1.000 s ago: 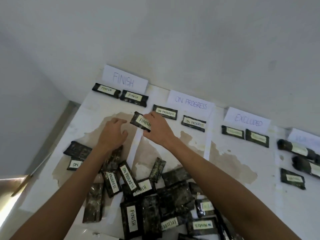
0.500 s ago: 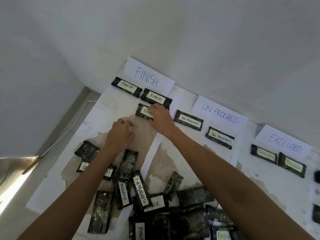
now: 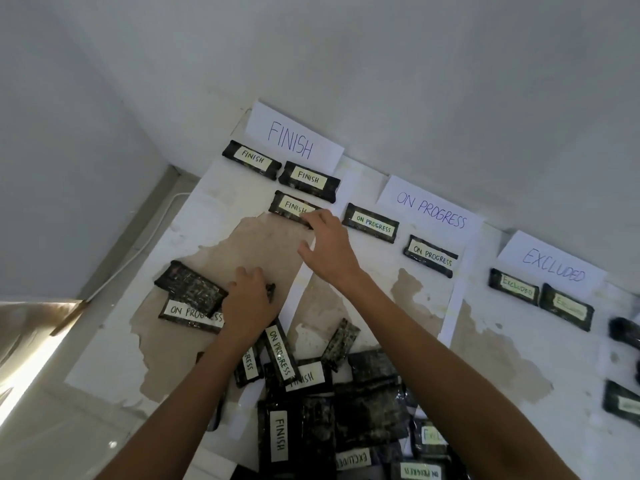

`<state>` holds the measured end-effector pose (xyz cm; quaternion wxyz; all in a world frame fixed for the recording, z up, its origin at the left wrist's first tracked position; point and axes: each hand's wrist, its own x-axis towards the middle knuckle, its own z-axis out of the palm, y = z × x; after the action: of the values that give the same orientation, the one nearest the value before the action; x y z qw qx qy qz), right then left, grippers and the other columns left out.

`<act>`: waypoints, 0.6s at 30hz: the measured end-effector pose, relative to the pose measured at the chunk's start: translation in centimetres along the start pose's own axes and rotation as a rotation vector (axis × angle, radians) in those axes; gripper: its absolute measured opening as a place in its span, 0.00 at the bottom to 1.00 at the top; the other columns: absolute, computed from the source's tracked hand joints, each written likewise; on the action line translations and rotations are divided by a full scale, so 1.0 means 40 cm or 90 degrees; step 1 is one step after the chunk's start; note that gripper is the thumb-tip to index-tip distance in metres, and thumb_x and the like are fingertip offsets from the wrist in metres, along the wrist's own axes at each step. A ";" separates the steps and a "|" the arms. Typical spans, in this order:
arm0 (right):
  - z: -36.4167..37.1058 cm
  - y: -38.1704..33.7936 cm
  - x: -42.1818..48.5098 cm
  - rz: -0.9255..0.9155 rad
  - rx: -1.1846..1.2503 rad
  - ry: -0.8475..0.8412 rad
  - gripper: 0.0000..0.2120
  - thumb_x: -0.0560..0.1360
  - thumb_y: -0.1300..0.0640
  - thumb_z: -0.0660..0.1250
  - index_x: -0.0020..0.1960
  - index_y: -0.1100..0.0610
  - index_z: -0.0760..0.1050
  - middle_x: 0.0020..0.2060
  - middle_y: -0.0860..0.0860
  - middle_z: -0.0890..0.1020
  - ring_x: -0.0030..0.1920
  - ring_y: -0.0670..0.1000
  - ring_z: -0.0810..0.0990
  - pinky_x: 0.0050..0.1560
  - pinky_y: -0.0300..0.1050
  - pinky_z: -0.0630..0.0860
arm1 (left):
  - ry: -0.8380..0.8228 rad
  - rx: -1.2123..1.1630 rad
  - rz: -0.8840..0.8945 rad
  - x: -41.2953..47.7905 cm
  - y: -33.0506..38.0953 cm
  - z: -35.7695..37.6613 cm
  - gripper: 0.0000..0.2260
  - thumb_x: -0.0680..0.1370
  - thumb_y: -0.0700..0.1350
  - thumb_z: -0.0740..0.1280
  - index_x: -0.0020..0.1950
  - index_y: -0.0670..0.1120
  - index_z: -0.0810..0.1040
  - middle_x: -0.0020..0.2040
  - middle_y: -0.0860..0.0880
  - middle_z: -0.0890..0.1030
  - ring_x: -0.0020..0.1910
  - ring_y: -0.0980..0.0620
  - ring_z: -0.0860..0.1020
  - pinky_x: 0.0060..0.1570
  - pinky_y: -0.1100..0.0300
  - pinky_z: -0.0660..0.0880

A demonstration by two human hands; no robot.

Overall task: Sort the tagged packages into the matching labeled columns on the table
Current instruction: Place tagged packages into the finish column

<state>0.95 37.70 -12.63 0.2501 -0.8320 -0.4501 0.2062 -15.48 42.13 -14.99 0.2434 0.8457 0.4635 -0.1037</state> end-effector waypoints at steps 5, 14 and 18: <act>-0.032 -0.025 -0.120 0.088 0.165 -0.076 0.18 0.74 0.61 0.65 0.64 0.57 0.73 0.57 0.53 0.77 0.54 0.50 0.76 0.58 0.45 0.74 | -0.062 -0.385 -0.055 0.008 -0.014 -0.050 0.11 0.75 0.39 0.64 0.57 0.44 0.73 0.50 0.46 0.77 0.43 0.47 0.77 0.40 0.56 0.74; -0.017 -0.068 -0.243 0.214 0.332 -0.174 0.20 0.73 0.54 0.70 0.64 0.51 0.73 0.48 0.45 0.79 0.42 0.46 0.78 0.45 0.44 0.80 | -0.132 -0.916 -0.217 -0.029 0.032 -0.094 0.10 0.79 0.36 0.58 0.59 0.41 0.72 0.47 0.40 0.81 0.42 0.45 0.81 0.37 0.53 0.79; -0.009 -0.089 -0.266 0.166 0.276 -0.131 0.31 0.68 0.49 0.75 0.68 0.50 0.67 0.53 0.45 0.74 0.47 0.47 0.77 0.49 0.43 0.77 | -0.122 -0.966 -0.264 -0.041 0.048 -0.076 0.10 0.80 0.38 0.59 0.61 0.39 0.72 0.52 0.39 0.80 0.50 0.42 0.80 0.47 0.46 0.79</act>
<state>-6.57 30.23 -8.95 0.3467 -0.7846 -0.3072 0.4120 -14.94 41.63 -11.12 0.7679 0.3327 0.5330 0.1251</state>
